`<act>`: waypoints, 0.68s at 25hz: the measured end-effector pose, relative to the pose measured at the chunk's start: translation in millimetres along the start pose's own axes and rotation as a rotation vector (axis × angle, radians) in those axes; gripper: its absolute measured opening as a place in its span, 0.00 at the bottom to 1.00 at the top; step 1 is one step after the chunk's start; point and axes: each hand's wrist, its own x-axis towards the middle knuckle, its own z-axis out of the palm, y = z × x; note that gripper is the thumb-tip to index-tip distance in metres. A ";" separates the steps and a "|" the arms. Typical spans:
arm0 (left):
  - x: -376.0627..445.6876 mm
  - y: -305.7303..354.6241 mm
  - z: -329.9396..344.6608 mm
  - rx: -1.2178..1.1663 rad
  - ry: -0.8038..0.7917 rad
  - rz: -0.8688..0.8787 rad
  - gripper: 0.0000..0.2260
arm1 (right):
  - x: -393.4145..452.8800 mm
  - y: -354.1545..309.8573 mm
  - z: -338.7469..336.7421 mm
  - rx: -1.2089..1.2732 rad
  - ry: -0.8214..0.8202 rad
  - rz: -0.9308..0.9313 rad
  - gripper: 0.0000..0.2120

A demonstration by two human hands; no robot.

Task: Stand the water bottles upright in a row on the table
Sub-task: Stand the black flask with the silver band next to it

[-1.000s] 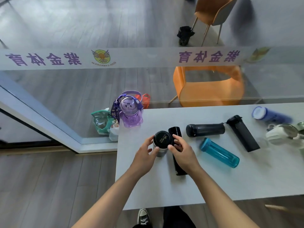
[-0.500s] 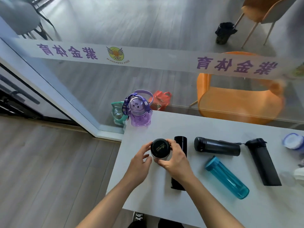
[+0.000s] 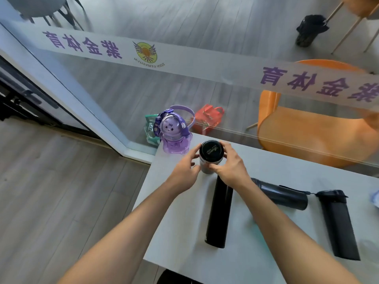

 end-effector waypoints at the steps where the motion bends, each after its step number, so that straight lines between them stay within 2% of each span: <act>1: 8.8 3.5 1.2 -0.013 -0.014 -0.004 0.30 | 7.4 0.1 -5.2 0.005 -0.002 0.015 0.30; 7: 48.1 9.6 4.9 -0.021 -0.024 -0.003 0.34 | 32.1 4.0 -13.9 0.045 0.050 0.054 0.32; 17: 58.4 13.4 -1.0 0.002 -0.038 0.022 0.36 | 40.2 0.0 -3.3 0.032 0.125 0.106 0.35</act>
